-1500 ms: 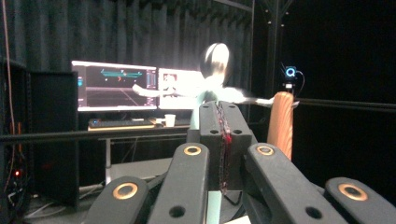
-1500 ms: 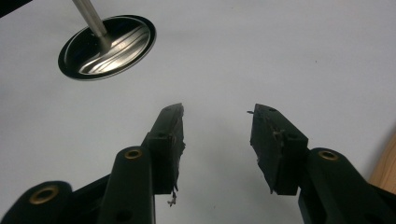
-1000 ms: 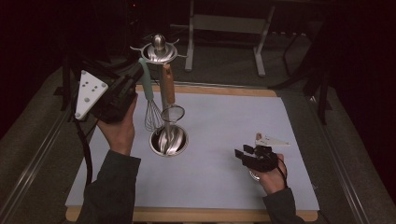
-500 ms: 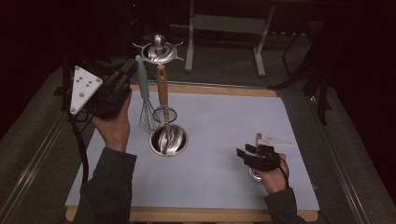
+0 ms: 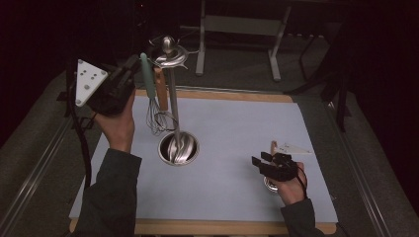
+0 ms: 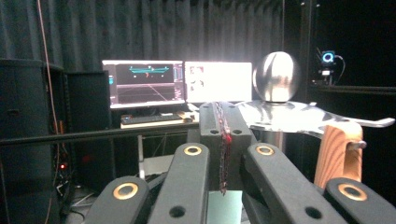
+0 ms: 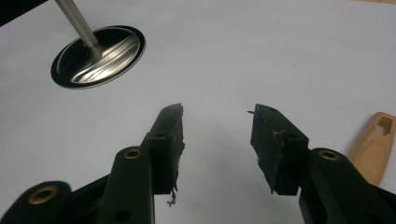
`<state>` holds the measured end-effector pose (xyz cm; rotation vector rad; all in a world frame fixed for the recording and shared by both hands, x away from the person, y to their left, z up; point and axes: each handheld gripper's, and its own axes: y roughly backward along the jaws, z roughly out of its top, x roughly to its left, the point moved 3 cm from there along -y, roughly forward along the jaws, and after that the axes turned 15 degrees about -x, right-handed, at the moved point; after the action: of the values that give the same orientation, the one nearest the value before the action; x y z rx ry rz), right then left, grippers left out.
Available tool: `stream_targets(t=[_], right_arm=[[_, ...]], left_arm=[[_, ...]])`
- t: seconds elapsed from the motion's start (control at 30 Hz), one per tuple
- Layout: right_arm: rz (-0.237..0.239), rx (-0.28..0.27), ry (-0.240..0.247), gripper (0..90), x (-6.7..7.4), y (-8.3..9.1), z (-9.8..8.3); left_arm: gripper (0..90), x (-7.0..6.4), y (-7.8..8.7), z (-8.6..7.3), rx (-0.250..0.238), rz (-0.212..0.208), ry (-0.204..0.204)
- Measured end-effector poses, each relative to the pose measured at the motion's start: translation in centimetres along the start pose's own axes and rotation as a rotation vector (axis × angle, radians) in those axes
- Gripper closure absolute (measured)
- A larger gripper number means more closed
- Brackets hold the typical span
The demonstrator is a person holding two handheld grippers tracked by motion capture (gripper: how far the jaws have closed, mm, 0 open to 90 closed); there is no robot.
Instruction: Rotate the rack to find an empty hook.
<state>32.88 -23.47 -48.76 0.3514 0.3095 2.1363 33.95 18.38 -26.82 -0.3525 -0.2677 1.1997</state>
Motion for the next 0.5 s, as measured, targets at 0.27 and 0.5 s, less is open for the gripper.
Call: stream_targets(t=[0.27, 0.5], right_arm=[[-0.005, -0.009, -0.002, 53.3, -0.19, 0.24, 0.16], [-0.011, -0.01, -0.003, 53.3, -0.35, 0.37, 0.21]], left_arm=[[89.6, 0.57, -0.56, -0.2, 0.018, 0.022, -0.003], [89.5, 0.71, -0.2, -0.13, 0.018, 0.018, -0.005]])
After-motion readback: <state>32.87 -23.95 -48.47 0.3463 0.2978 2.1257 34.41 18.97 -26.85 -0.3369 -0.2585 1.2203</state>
